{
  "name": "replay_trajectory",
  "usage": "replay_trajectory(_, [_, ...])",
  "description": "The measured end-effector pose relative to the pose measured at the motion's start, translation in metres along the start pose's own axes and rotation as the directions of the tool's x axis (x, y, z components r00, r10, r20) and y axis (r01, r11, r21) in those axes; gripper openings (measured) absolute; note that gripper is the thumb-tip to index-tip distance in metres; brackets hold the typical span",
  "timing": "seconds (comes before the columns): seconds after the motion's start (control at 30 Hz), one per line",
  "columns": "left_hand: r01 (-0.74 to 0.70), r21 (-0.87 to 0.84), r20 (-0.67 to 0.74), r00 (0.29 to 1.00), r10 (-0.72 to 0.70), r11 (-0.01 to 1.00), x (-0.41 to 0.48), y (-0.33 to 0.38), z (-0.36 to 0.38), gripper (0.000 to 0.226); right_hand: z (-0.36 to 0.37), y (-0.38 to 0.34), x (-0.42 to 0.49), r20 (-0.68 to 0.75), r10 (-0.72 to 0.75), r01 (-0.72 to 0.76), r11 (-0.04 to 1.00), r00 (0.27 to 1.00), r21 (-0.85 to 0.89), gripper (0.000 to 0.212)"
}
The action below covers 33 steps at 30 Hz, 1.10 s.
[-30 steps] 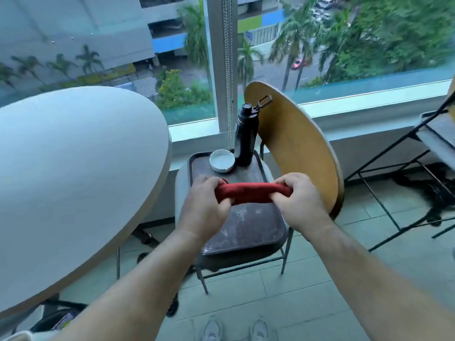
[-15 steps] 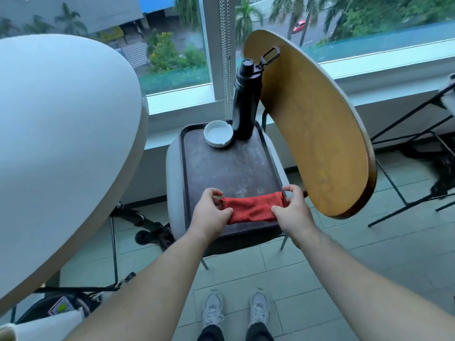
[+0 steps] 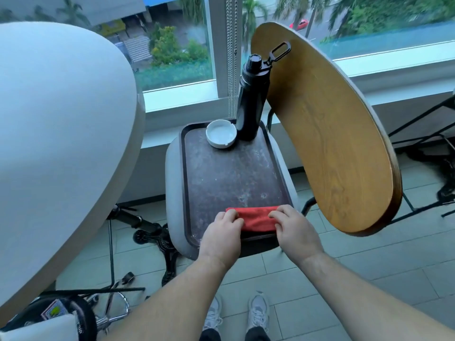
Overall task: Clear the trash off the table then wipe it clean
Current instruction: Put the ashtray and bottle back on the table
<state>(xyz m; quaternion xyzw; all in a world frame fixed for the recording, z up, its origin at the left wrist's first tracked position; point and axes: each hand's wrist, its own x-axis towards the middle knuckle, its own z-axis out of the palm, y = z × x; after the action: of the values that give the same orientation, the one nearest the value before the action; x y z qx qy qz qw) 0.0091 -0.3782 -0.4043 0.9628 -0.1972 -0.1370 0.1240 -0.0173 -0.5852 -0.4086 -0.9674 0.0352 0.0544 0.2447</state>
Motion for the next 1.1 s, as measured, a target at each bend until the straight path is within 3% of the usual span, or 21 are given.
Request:
replay_trajectory(0.1, [0.050, -0.009, 0.021, 0.999, -0.049, 0.999, -0.001, 0.002, 0.000, 0.039, -0.001, 0.005, 0.003, 0.076, 0.018, -0.015, 0.999, 0.997, -0.036, 0.030])
replay_trajectory(0.27, [0.013, -0.001, 0.096, 0.995, -0.013, 1.000, -0.007, -0.001, -0.006, 0.050, -0.010, -0.004, 0.011, 0.193, 0.082, -0.062, 0.992, 0.978, -0.109, 0.042])
replay_trajectory(0.4, [-0.003, 0.051, 0.143, 0.990, -0.004, 0.999, -0.004, 0.004, -0.040, 0.035, -0.025, -0.027, 0.013, 0.220, 0.165, -0.162, 0.986, 0.961, -0.035, 0.046])
replay_trajectory(0.5, [0.035, 0.019, -0.099, 0.994, -0.033, 0.999, -0.001, 0.006, -0.079, 0.031, -0.045, -0.051, 0.013, 0.150, 0.139, -0.157, 0.981, 0.979, 0.115, 0.031])
replay_trajectory(0.57, [0.036, -0.041, -0.270, 0.962, -0.045, 0.999, 0.004, 0.008, -0.113, 0.028, -0.061, -0.069, 0.016, 0.070, 0.106, -0.119, 0.971, 0.992, 0.209, 0.025])
replay_trajectory(0.73, [-0.030, -0.143, -0.477, 0.878, -0.042, 0.989, 0.013, 0.036, -0.226, 0.019, -0.105, -0.109, 0.025, -0.104, 0.069, -0.026, 0.927, 0.992, 0.375, 0.017])
replay_trajectory(0.93, [-0.111, -0.052, -0.461, 0.884, 0.075, 0.992, 0.042, 0.031, -0.328, 0.023, -0.125, -0.138, 0.045, -0.240, 0.028, 0.063, 0.929, 0.970, 0.364, 0.013])
replay_trajectory(1.1, [-0.162, 0.092, -0.374, 0.909, 0.184, 0.983, 0.081, -0.017, -0.367, 0.030, -0.112, -0.149, 0.079, -0.208, 0.029, 0.036, 0.953, 0.978, 0.301, 0.023])
